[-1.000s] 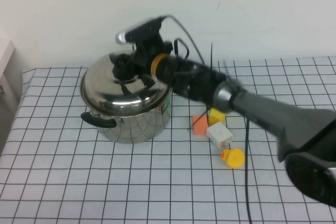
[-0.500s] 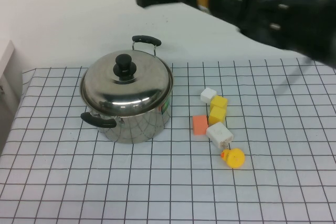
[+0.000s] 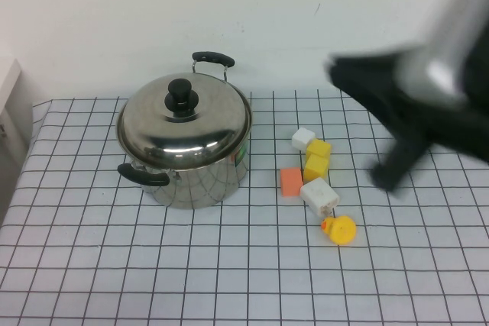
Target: Cover the pot
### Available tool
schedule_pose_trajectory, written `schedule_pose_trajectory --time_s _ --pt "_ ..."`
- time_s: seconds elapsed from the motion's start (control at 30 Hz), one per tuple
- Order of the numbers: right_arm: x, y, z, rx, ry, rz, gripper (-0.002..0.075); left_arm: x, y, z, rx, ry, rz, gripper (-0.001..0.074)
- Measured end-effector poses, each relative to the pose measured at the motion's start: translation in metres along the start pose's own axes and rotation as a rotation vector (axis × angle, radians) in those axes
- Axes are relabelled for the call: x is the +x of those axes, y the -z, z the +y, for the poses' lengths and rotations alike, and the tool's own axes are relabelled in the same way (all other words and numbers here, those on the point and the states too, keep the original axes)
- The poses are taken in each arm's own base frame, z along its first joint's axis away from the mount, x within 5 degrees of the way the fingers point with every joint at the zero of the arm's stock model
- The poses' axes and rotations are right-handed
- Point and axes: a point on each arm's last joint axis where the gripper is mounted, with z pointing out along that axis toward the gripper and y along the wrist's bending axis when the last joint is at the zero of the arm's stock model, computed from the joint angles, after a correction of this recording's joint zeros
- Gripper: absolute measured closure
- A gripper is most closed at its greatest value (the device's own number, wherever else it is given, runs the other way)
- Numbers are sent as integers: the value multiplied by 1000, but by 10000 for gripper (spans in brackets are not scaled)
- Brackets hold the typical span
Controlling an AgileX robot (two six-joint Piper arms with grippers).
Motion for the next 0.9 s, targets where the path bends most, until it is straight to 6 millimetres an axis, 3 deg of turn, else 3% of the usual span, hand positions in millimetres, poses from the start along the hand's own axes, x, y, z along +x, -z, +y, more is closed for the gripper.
schedule_pose_trajectory --time_s 0.23,0.4,0.53,0.67,0.8,0.9 --pt "32 94 20 105 -110 -41 728 0 0 0 0 0 0 738" --pt "54 137 25 229 -96 -73 728 0 0 0 0 4 0 738" --pt "82 156 24 342 -105 59 728 0 0 0 0 4 0 738" --pt "110 171 39 262 -151 241 728 0 0 0 0 4 0 738" --pt "132 179 58 174 -191 214 728 0 0 0 0 4 0 738" --pt "152 176 61 240 -170 130 728 0 0 0 0 4 0 738"
